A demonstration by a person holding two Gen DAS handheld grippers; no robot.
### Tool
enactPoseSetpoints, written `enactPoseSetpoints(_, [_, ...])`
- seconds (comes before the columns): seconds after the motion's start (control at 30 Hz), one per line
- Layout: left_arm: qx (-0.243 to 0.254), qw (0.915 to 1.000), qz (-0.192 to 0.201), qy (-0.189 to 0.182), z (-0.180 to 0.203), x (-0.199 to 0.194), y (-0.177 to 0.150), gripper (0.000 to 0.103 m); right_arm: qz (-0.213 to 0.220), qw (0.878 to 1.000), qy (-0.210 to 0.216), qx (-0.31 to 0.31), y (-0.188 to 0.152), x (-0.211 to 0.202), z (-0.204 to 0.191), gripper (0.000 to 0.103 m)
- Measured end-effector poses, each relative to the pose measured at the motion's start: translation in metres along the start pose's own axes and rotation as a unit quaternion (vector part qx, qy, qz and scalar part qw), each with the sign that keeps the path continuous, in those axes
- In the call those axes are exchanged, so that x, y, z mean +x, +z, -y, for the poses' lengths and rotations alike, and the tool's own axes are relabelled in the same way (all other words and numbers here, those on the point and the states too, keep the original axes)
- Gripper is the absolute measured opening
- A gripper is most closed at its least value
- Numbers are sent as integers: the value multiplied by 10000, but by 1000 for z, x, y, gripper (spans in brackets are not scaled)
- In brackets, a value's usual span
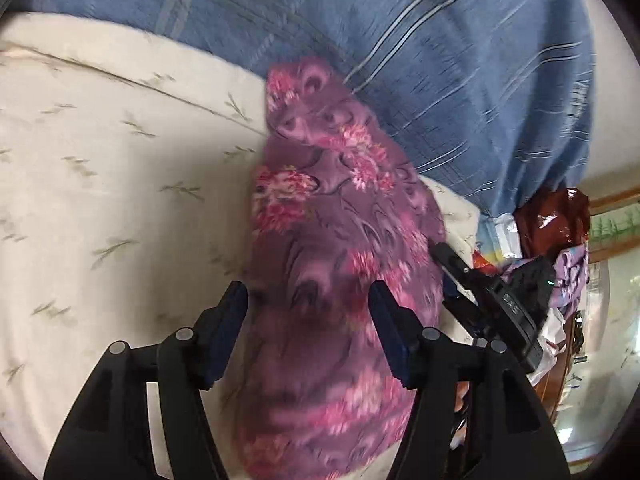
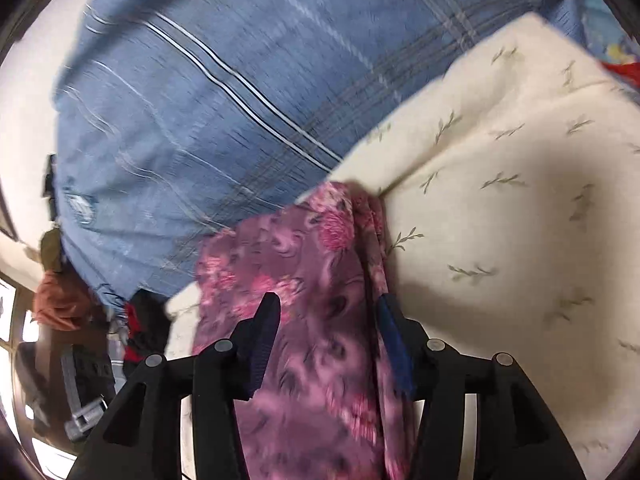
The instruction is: Fold small clothes
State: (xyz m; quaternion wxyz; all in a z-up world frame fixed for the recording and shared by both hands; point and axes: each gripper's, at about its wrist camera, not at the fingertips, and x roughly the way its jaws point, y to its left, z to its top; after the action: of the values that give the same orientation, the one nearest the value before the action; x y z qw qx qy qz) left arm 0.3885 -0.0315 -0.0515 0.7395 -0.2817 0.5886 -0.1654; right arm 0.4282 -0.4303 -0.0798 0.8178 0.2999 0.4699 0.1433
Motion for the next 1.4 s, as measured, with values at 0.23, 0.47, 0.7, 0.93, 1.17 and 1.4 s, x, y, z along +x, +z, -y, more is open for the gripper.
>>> enactPoseSetpoints(0.23, [-20,9983,270,517,5,23,17,57,155,9958,-385,-818,11,0,-16,5])
enactPoseSetpoints(0.47, [277,9992,250,125,-1,-15,-6,55,-63,9989,403,-217,-3,-21,12,38])
enactPoseSetpoints(0.7, [23,9979,-132,-632,-16,-4,-41,66,-419,9943,927,-305,-32,-25,21,62])
enactPoseSetpoints(0.93, [-104,9993,64,-343,-5,4,-32,40,-378,9930,816,-761,-45,-13,5,33])
enactPoseSetpoints(1.17, [81,9991,279,-299,2,-33,-51,25,112,9940,325,-1040,-63,-40,-23,17])
enactPoseSetpoints(1.4, [275,9967,642,-417,-28,-117,-100,25,70,9903,840,-1103,-119,-83,-55,17])
